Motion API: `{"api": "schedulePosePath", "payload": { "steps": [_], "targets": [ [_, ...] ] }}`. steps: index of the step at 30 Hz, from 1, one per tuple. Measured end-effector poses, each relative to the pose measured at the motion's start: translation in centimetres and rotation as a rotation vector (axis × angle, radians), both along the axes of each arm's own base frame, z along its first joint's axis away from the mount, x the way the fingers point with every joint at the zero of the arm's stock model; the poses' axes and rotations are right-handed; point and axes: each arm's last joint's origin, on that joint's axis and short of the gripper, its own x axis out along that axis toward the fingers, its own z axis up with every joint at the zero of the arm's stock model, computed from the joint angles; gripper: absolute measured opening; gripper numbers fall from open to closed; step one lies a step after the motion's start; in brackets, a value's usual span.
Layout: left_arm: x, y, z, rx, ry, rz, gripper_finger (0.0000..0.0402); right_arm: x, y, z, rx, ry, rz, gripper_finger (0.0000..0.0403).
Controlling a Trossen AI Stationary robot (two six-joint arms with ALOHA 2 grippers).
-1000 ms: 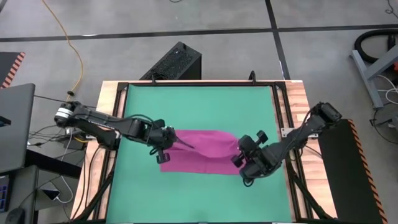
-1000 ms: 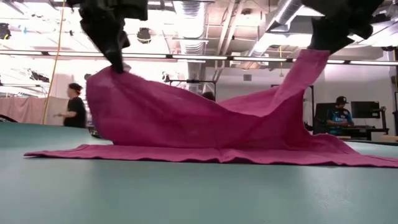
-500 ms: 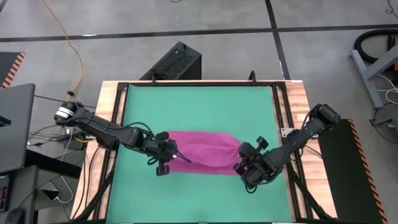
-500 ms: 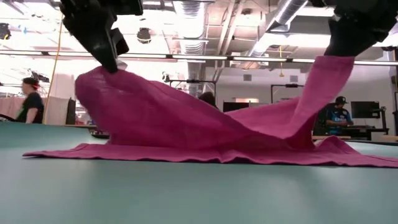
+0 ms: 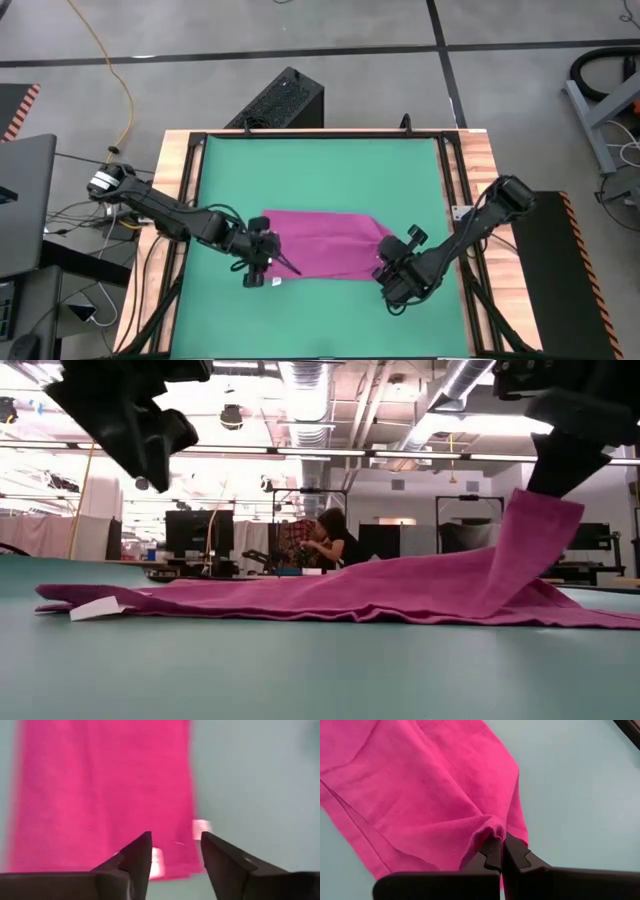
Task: Roll towel
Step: Fold the violet towel
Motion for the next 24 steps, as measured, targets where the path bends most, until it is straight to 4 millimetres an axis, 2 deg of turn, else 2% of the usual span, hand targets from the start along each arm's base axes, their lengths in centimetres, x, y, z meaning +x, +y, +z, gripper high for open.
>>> {"api": "schedulePosePath", "payload": {
  "steps": [3, 6, 11, 16, 20, 24],
  "targets": [
    [0.3, 1.8, 0.0, 0.204, -0.017, 0.072, 0.0175, -0.1, 0.0, 0.2, 0.001, -0.007, 0.000, 0.0012],
    [0.9, 4.7, 0.0, 0.256, 0.000, 0.127, 0.0174, -0.1, 0.0, 0.2, 0.002, -0.007, 0.001, 0.0012],
    [1.2, 9.9, -0.1, 0.162, 0.047, 0.103, 0.0172, 0.0, 0.1, 0.2, 0.008, -0.014, 0.009, 0.0012],
    [0.6, 14.6, -0.2, 0.054, 0.050, 0.055, 0.0172, 0.0, 0.2, 0.2, 0.008, -0.015, 0.013, 0.0012],
    [0.3, 16.6, -0.5, 0.080, 0.050, 0.025, 0.0171, 0.0, 0.2, 0.2, 0.007, -0.013, 0.015, 0.0012],
    [0.9, 17.7, -2.1, 0.048, 0.090, -0.020, 0.0171, -0.1, 0.2, 0.2, 0.007, -0.013, 0.015, 0.0012]
  ]
}}
